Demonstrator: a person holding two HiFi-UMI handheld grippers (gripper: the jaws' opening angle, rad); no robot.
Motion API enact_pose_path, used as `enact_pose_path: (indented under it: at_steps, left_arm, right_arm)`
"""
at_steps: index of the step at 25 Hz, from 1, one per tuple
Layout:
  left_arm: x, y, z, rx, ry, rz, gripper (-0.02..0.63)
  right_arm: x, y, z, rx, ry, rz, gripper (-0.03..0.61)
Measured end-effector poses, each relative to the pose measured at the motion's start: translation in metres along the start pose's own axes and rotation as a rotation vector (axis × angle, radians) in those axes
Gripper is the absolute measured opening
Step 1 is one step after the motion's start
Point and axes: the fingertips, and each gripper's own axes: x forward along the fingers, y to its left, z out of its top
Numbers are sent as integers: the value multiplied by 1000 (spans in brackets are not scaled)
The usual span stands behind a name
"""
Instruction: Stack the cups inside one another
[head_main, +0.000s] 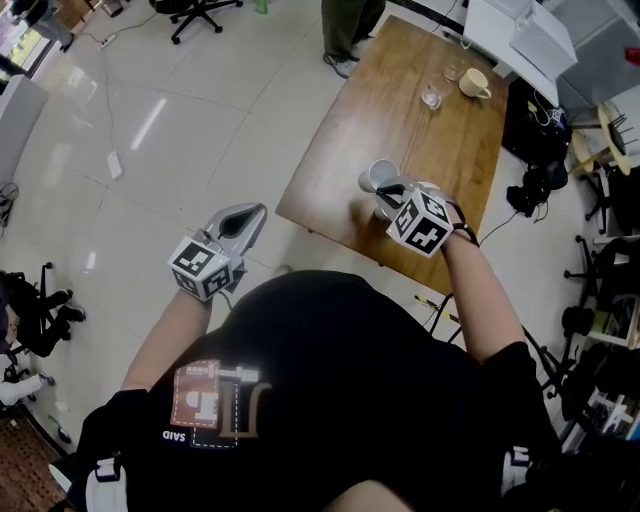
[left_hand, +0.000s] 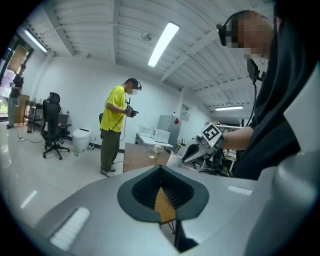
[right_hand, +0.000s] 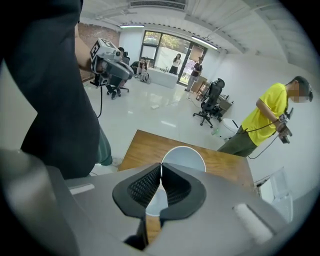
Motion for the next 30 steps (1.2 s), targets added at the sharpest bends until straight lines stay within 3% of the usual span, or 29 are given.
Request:
enact_pose_path:
  at_steps: [5,10,14,20,23,26,30]
  left_arm:
    - [32,-25,5,21,5,-74,2]
    - [50,-48,5,48,14,-120,2]
    - [50,-51,0,47,36,-118,2]
    - [42,-41,-4,52,47,-98,2]
    - [44,-40,-7,35,50,-105,2]
    - [51,-38,-6,22,46,-122,2]
    - [70,-44,9,28,15,-166,2]
  right_arm:
    - [-33,5,-41,42,48,-11,25]
    - [-25,22,-77,57,100,-3,25]
    - [0,31,-90,58,122,-2,29]
    - [6,29,-88,125,63,-34,98]
    - [-21,14,-80,255,-56,-96,101]
    - [-70,-10,-74,478,-281,-181,90]
    - [-136,-29,-104,753,-526,-305,66]
